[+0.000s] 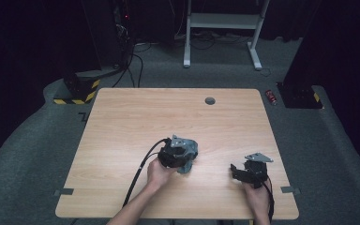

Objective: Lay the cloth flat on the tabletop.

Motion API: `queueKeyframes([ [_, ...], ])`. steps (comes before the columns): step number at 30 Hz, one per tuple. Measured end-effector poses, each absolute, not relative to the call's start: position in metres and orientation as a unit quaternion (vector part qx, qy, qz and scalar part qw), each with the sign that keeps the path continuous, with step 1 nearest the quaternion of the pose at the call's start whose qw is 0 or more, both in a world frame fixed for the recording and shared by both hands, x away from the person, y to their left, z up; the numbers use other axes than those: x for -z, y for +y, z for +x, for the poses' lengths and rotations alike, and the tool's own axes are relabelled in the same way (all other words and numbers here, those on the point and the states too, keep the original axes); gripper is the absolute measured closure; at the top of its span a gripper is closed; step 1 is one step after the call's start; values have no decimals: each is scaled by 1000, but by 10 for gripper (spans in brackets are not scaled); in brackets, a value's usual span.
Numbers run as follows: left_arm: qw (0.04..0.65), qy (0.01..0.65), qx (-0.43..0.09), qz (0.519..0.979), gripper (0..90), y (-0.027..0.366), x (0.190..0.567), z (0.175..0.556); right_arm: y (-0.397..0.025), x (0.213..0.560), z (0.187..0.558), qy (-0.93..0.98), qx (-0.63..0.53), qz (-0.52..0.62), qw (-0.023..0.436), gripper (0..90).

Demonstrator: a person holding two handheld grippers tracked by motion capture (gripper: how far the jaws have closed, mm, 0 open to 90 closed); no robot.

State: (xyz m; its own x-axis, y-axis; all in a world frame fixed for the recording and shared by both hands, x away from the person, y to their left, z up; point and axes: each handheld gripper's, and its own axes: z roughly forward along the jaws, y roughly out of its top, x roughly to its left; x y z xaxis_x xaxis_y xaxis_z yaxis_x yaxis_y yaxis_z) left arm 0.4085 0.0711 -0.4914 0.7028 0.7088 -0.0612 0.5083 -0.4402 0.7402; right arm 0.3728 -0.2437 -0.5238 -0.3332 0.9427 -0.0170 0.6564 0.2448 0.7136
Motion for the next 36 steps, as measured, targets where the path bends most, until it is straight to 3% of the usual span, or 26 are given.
queueKeyframes([
  [5, 392, 353, -144, 837, 538, 71, 479, 404, -244, 524, 373, 755, -312, 530, 230, 182],
  [11, 392, 345, -137, 842, 567, 62, 479, 406, -244, 524, 373, 755, -311, 530, 230, 183],
  [17, 391, 346, -128, 843, 807, 59, 486, 412, -244, 524, 373, 755, -311, 530, 230, 183],
  [20, 406, 344, -122, 838, 880, 66, 480, 411, -244, 524, 373, 755, -311, 530, 230, 183],
  [27, 424, 339, -129, 830, 890, 77, 468, 405, -244, 524, 373, 755, -312, 530, 230, 183],
  [36, 444, 372, -150, 801, 891, 118, 458, 396, -244, 524, 373, 755, -312, 530, 230, 183],
])
